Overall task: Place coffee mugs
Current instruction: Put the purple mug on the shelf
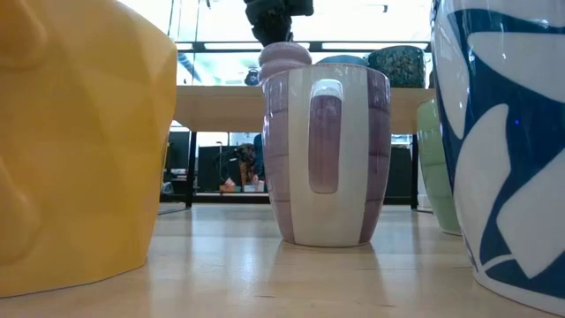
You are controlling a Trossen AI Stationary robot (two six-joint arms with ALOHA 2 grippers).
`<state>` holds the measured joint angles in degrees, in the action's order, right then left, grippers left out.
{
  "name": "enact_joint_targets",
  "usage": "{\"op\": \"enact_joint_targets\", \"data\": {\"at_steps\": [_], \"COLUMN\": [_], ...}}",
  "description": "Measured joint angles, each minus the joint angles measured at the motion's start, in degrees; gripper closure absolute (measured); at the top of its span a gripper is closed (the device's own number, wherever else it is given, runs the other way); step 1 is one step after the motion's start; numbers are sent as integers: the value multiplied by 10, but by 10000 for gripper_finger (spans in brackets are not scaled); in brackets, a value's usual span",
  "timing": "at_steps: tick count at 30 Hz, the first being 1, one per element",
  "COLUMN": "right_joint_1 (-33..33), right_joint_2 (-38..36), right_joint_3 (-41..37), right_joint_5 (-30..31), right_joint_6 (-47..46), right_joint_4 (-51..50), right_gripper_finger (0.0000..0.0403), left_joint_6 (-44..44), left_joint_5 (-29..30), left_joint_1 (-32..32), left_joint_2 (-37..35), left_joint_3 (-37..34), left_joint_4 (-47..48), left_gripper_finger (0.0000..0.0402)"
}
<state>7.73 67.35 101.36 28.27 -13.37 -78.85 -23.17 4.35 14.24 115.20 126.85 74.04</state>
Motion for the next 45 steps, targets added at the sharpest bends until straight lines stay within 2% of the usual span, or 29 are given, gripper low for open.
{"op": "enact_joint_targets", "data": {"at_steps": [8, 21, 38, 45], "right_joint_1": [0, 0, 0, 0], "right_joint_2": [0, 0, 0, 0], "right_joint_3": [0, 0, 0, 0], "right_joint_5": [-4, -5, -10, -10], "right_joint_6": [-4, 0, -2, -6], "right_joint_4": [0, -1, -1, -1], "right_gripper_finger": [180, 180, 180, 180], "left_joint_6": [5, 10, 15, 6], "left_joint_5": [-1, 5, 5, 5], "left_joint_1": [0, 0, 0, 0], "left_joint_2": [0, 0, -13, -13], "left_joint_3": [0, 0, 1, 1], "left_joint_4": [-5, -18, -27, -14], "left_gripper_finger": [319, 244, 198, 193]}}
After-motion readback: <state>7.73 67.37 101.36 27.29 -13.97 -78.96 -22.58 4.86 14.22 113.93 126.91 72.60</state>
